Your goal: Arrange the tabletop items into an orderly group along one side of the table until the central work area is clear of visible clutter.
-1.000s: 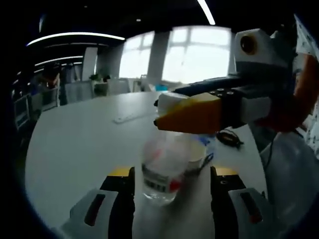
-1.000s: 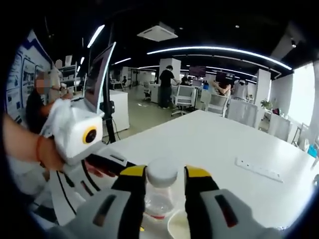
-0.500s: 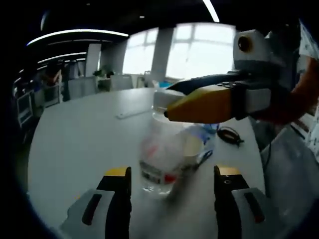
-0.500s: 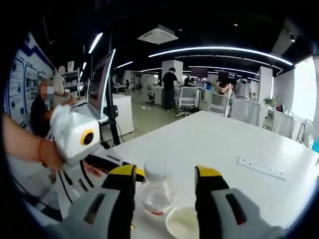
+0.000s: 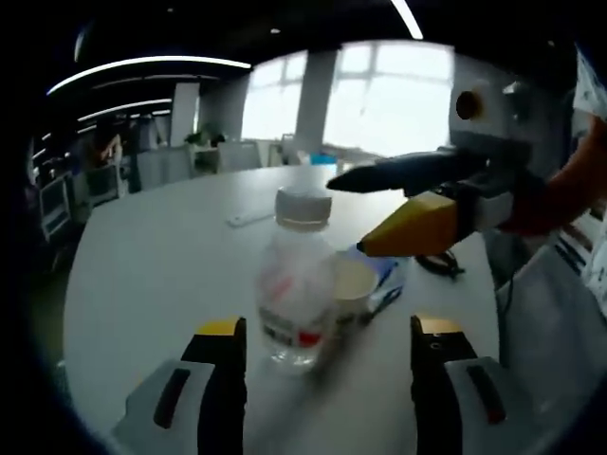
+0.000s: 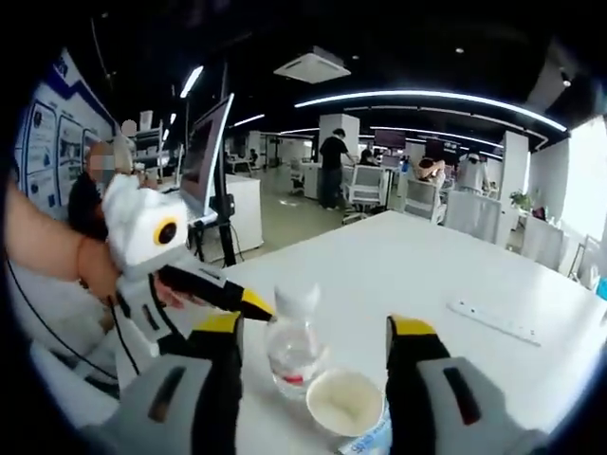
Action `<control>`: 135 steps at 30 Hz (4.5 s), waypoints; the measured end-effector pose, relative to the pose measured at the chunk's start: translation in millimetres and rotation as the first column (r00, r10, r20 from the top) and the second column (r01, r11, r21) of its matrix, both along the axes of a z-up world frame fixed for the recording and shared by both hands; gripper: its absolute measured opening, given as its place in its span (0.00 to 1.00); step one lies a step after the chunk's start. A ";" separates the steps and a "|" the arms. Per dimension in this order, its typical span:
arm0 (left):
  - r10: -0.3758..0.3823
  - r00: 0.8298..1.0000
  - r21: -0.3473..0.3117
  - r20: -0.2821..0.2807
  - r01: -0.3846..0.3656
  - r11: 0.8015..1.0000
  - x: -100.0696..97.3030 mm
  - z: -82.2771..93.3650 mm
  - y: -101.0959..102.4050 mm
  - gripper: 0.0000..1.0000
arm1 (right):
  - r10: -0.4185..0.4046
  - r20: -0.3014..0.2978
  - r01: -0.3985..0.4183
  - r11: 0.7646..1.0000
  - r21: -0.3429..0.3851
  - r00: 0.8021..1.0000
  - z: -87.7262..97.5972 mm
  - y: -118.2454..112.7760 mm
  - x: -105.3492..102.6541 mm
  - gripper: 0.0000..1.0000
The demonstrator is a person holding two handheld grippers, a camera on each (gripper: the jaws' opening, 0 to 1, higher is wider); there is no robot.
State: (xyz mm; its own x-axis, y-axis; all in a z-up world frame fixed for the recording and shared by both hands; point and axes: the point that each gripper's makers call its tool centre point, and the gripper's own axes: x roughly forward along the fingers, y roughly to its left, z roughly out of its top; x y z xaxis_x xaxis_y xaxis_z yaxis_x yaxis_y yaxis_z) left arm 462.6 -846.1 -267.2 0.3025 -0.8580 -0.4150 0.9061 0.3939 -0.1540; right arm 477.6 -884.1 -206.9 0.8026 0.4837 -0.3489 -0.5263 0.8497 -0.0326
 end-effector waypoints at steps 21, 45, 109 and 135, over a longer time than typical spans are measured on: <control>0.077 0.997 0.022 0.018 -0.077 0.997 -26.5 20.3 -2.0 0.71 | -0.033 0.023 0.033 0.999 0.007 0.999 18.3 -62.5 -33.9 0.64; 0.126 0.990 0.032 0.063 -0.128 0.991 -76.8 50.4 -10.4 0.75 | -0.118 0.039 0.118 0.993 0.000 0.992 24.1 -167.9 -102.4 0.65; 0.188 0.981 0.040 0.045 -0.190 0.981 -166.3 35.2 -14.1 0.84 | -0.290 -0.069 0.290 0.957 -0.011 0.955 -47.9 -298.6 -237.4 0.80; 0.247 0.969 0.103 -0.021 -0.244 0.964 -180.5 2.2 15.9 0.87 | -0.414 -0.186 0.425 0.905 0.022 0.891 -94.6 -298.2 -259.6 0.86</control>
State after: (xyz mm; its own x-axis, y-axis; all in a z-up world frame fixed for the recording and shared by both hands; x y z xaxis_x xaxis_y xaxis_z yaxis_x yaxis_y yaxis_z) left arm 282.1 -830.2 -265.0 0.4834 -0.7134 -0.5074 0.7748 0.6184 -0.1313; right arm 218.0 -1182.3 -301.6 0.8655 0.1395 -0.4810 -0.1125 0.9900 0.0847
